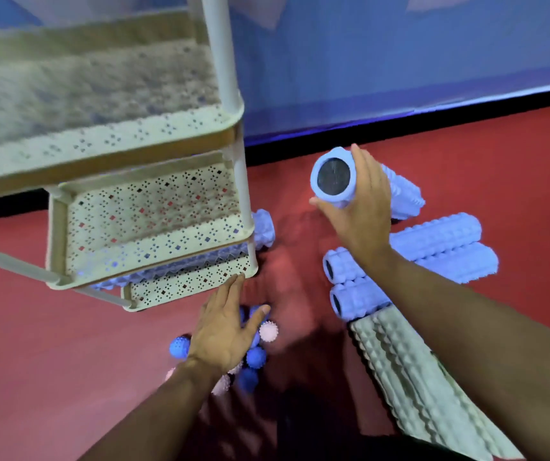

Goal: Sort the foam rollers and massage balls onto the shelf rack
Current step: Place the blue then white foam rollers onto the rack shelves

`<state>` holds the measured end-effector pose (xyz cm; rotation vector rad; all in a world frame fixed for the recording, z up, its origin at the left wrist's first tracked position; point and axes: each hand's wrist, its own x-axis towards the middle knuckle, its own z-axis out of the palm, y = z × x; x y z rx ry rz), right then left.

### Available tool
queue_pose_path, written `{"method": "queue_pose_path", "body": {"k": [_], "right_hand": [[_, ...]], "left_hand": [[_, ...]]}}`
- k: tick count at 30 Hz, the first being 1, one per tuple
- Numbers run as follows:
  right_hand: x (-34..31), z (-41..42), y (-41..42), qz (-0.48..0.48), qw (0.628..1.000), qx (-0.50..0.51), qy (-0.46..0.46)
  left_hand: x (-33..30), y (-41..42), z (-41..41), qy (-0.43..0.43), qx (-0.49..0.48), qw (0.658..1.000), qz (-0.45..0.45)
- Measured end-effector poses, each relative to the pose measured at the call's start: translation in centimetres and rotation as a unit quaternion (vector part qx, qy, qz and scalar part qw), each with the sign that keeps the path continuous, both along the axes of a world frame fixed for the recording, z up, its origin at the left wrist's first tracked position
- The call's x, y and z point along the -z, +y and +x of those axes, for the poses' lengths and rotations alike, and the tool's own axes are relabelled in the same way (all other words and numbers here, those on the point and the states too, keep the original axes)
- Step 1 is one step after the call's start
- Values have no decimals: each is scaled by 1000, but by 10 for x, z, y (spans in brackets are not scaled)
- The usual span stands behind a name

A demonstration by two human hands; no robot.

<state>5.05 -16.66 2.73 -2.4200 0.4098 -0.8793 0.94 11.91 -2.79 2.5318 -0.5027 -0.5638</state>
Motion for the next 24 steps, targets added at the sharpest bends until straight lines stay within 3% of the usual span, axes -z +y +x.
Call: {"method": "queue_pose_path", "body": {"k": [4, 8, 16, 18, 24], "right_hand": [[-99, -52, 44, 196, 975, 37, -93], [-191, -125, 92, 364, 915, 33, -169], [-272, -268, 212, 447, 862, 19, -238], [-286, -293, 236, 453, 858, 18, -243], [-308, -340, 293, 444, 870, -22, -215]], "left_hand": [[-90, 1, -31, 14, -47, 996, -73], [-168, 29, -78, 76, -162, 964, -194], [-254, 89, -192, 155, -276, 894, -317], [-269, 101, -215, 217, -313, 846, -372], [-277, 123, -250, 459, -363, 587, -560]]}}
